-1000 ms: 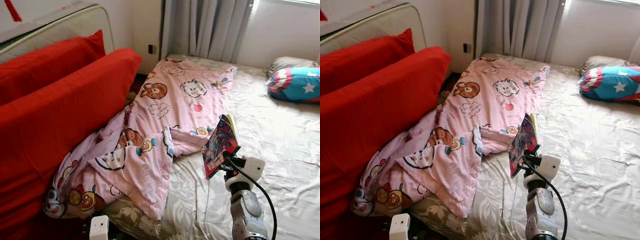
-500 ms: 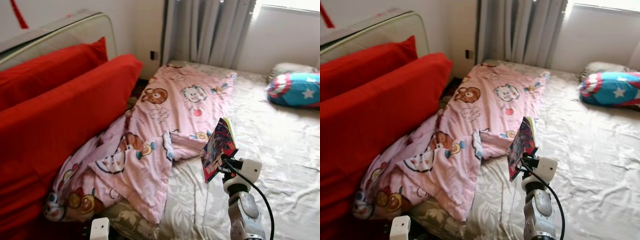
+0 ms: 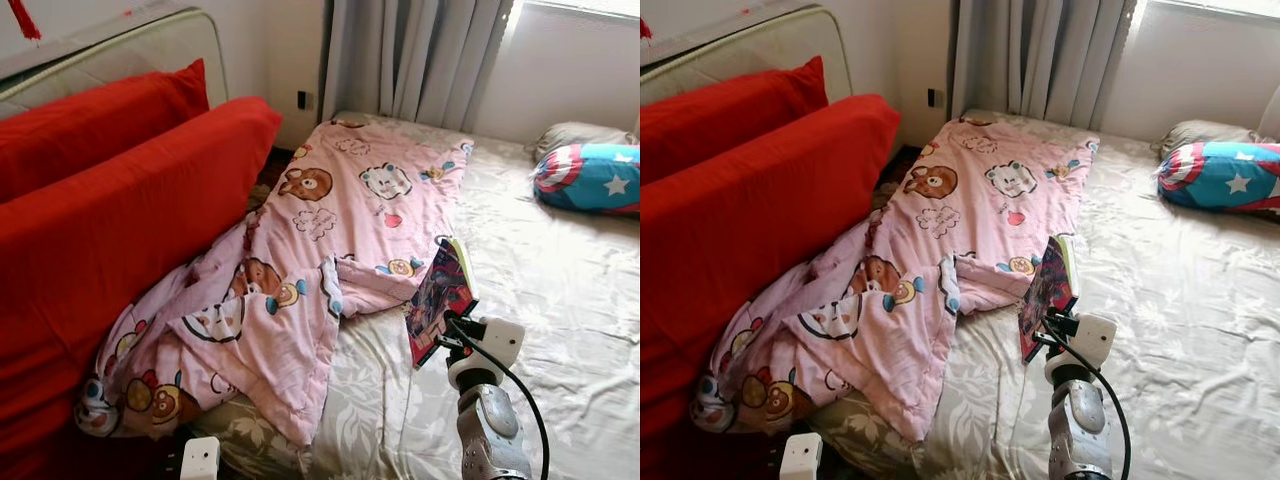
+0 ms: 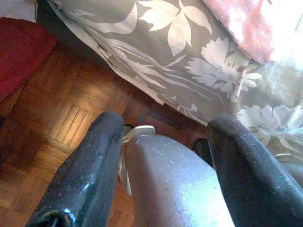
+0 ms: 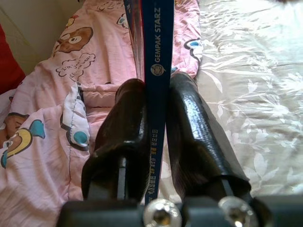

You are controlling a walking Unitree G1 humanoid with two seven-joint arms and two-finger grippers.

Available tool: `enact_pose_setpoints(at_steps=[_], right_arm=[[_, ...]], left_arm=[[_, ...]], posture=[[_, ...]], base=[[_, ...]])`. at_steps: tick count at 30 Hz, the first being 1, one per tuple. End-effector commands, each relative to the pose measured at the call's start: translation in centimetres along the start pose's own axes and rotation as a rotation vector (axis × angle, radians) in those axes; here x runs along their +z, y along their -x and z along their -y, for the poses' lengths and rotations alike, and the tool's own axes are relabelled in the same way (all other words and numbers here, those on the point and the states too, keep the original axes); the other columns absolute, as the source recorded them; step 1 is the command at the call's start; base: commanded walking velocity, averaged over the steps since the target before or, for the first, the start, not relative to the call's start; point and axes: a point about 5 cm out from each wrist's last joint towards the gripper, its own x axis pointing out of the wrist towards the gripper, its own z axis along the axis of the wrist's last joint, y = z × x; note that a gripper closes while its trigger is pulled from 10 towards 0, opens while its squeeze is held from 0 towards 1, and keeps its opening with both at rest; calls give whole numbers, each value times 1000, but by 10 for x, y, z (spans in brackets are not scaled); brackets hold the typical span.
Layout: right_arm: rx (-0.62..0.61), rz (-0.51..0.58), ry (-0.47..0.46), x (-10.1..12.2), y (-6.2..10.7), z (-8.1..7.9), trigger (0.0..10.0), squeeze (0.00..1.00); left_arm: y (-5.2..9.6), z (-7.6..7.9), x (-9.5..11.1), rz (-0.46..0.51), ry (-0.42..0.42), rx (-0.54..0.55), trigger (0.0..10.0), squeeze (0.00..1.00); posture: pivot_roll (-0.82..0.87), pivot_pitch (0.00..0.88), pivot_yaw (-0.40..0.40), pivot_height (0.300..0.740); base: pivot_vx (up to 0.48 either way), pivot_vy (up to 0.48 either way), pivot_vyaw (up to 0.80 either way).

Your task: Clean up the room

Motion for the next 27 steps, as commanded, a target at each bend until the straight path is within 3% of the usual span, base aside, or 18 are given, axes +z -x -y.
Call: enact_pose_setpoints(at_steps=[1, 10, 20, 27], right_arm=[[-4, 32, 8, 5, -1, 1, 10000, 0], [-5, 25, 11, 4, -1, 1, 10000, 0], [-12, 33, 22, 5, -1, 1, 10000, 0], [-6, 44, 17, 5, -1, 0, 10000, 0]], left_arm=[[1, -1, -4, -10, -19, 0, 10000, 0], [1, -1, -2, 0, -39, 7, 10000, 0], [1, -2, -2, 3, -42, 10, 10000, 0], [1, -2, -1, 7, -36, 15, 10000, 0]], posture=[[-18, 8, -76, 730], [-17, 12, -75, 730], [-17, 13, -75, 730], [-15, 13, -76, 730]], base=[[0, 0, -731], [0, 0, -731], [0, -303, -719], [0, -203, 0]])
